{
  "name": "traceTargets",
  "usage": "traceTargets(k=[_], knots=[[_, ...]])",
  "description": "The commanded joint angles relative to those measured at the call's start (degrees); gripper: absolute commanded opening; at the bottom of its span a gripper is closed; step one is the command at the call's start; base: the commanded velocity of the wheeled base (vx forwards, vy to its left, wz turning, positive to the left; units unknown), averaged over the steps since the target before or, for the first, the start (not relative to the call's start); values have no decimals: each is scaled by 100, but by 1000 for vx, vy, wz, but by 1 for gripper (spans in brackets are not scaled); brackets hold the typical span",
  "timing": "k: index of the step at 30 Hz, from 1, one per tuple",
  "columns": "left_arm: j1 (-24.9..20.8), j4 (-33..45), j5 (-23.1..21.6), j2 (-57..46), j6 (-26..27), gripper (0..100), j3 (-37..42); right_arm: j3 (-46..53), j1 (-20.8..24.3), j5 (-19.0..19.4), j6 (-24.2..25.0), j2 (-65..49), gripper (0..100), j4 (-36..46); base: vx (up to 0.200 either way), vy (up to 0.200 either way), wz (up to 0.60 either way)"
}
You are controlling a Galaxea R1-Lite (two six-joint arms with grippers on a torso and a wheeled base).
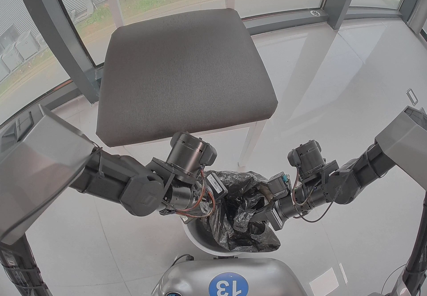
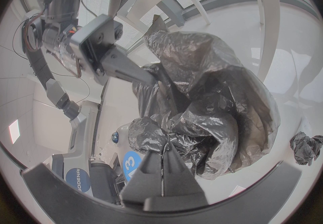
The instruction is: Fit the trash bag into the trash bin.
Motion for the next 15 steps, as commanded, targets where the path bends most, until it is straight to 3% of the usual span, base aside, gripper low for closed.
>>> traceTargets(k=[1,6,8,12,15], knots=[[-155,-43,-8,127,26,0,55,-15,-19,1,-6,19,0,-10,0,0,0],[-357,-201,45,593,193,0,-243,-15,-45,1,-6,10,0,-28,0,0,0],[-445,-175,98,954,809,0,-481,-24,-54,1,-6,-25,0,-36,0,0,0],[-497,-149,203,1402,1547,0,-727,-15,-62,1,-6,-87,0,-107,0,0,0],[-497,-17,212,1648,1705,0,-1017,-15,-62,1,-6,-140,0,-107,0,0,0]])
